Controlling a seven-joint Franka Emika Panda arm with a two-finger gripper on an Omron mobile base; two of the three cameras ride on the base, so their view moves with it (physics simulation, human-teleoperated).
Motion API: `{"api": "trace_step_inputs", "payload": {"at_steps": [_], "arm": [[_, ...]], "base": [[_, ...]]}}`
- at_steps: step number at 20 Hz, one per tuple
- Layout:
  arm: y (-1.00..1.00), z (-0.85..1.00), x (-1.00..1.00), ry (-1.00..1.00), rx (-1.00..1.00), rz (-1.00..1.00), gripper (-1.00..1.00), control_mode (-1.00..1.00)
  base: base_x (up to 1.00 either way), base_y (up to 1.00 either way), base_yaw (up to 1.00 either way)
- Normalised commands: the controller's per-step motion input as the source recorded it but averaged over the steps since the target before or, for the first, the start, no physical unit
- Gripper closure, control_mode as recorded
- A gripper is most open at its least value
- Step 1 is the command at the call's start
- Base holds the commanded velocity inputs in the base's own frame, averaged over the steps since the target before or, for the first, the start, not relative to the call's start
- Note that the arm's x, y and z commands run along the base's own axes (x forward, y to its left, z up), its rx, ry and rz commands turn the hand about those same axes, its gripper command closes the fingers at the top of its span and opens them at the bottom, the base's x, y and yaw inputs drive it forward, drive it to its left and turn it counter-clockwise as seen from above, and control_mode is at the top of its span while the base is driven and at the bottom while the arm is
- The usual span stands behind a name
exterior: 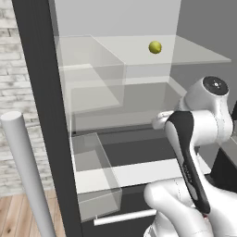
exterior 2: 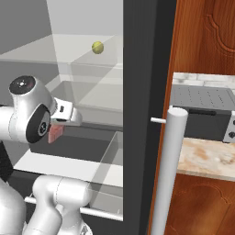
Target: Place one lemon and one steak in each tupperware on the nearby counter, to pack two identical lunches.
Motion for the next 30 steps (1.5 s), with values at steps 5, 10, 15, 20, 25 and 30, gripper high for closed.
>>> {"api": "trace_step_inputs", "payload": {"at_steps": [5, 10, 15, 20, 25, 30], "arm": [[0.00, 0.41, -0.55, 0.08, 0.00, 0.00, 1.00, -1.00], [-0.03, 0.04, -0.74, 0.00, 0.00, 0.00, 1.00, 1.00], [0.00, 0.00, 0.00, 0.00, 0.00, 0.00, 1.00, 1.00], [0.00, 0.00, 0.00, 0.00, 0.00, 0.00, 1.00, 1.00], [0.00, 0.00, 0.00, 0.00, 0.00, 0.00, 1.00, 1.00], [0.00, 0.00, 0.00, 0.00, 0.00, 0.00, 1.00, 1.00]], "base": [[0.00, 0.00, 0.00], [-0.20, -0.03, 0.00], [-1.00, -0.38, 0.00], [-1.00, -0.85, 0.00], [-0.70, -1.00, 0.00], [-0.16, -1.00, 0.00]]}}
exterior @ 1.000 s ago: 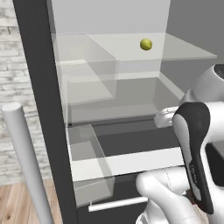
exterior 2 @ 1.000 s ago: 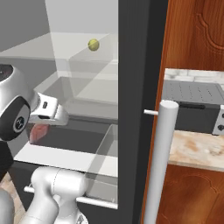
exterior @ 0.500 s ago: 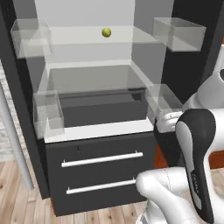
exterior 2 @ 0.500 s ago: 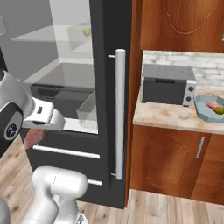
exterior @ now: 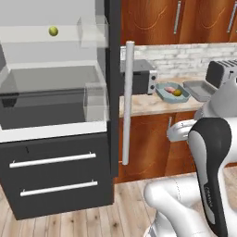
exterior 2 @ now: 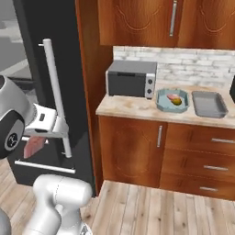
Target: Place one lemon and one steak in each tupperware on the nearby counter, to pack two identical lunches.
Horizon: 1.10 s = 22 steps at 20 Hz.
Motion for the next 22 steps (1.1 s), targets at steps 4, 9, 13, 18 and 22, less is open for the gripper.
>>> {"api": "trace_step_inputs", "payload": {"at_steps": [4, 9, 13, 18, 22], "arm": [[0.00, 0.00, 0.00, 0.00, 0.00, 0.00, 1.00, 1.00], [0.00, 0.00, 0.00, 0.00, 0.00, 0.00, 1.00, 1.00], [0.00, 0.00, 0.00, 0.00, 0.00, 0.00, 1.00, 1.00], [0.00, 0.00, 0.00, 0.00, 0.00, 0.00, 1.00, 1.00], [0.00, 0.00, 0.00, 0.00, 0.00, 0.00, 1.00, 1.00]], "base": [[0.00, -1.00, 0.00], [0.00, -1.00, 0.00], [0.12, -1.00, 0.00], [0.49, -0.89, 0.00], [0.81, -0.49, 0.00]]}}
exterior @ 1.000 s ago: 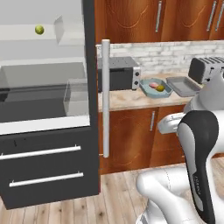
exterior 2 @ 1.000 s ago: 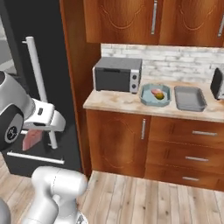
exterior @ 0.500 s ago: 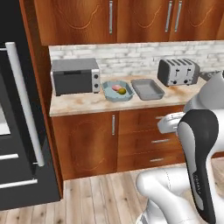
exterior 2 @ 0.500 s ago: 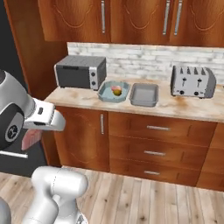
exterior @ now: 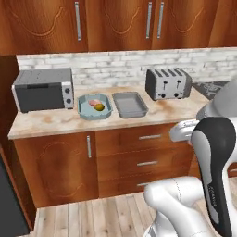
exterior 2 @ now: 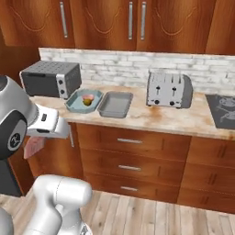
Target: Place one lemon and one steak in each tupperware on the nearby counter, to pack two identical lunches.
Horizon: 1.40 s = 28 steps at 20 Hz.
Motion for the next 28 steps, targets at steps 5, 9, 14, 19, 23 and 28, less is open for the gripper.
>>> {"api": "trace_step_inputs", "payload": {"at_steps": [5, 9, 14, 19, 23, 28], "arm": [[0.00, 0.00, 0.00, 0.00, 0.00, 0.00, 1.00, 1.00], [0.00, 0.00, 0.00, 0.00, 0.00, 0.00, 1.00, 1.00], [0.00, 0.00, 0.00, 0.00, 0.00, 0.00, 1.00, 1.00], [0.00, -0.16, 0.00, 0.00, 0.00, 0.00, 1.00, -1.00], [-0.05, -0.78, 0.03, 0.00, 0.00, 0.00, 1.00, -1.00], [-0.24, -0.75, 0.42, -0.01, 0.00, 0.00, 1.00, -1.00]], "base": [[1.00, -0.10, 0.00], [1.00, 0.00, 0.00], [0.82, 0.00, 0.00], [0.16, 0.00, 0.00], [0.00, 0.00, 0.00], [0.00, 0.00, 0.00]]}}
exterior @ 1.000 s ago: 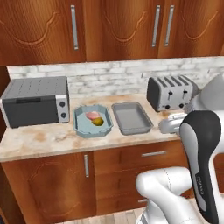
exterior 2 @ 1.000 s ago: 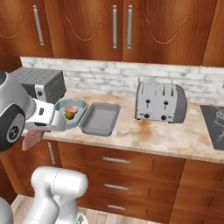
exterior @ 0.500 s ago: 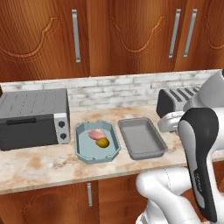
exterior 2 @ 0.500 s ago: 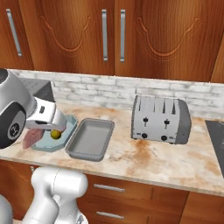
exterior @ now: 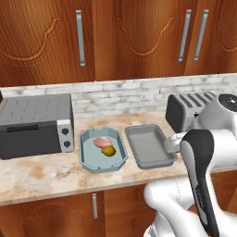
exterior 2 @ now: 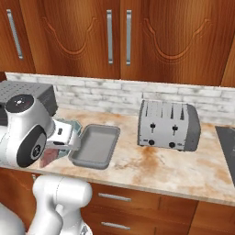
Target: Place one lemon and one steak in each tupperware on the nearby counter, to pack two identical lunches.
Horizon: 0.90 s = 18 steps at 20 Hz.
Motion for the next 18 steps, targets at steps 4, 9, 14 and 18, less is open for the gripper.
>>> {"api": "trace_step_inputs", "payload": {"at_steps": [4, 9, 14, 18], "arm": [[-0.28, -0.45, 0.69, 0.00, 0.00, 0.00, 1.00, -1.00], [-0.15, -0.26, 0.73, 0.01, 0.00, 0.00, 1.00, -1.00], [-0.01, -0.37, 0.63, 0.00, 0.00, 0.00, 1.00, -1.00], [0.00, -0.27, 0.55, 0.00, 0.00, 0.00, 1.00, -1.00]], "base": [[0.00, 0.00, 0.00], [0.00, 0.00, 0.00], [0.00, 0.00, 0.00], [0.00, 0.00, 0.00]]}}
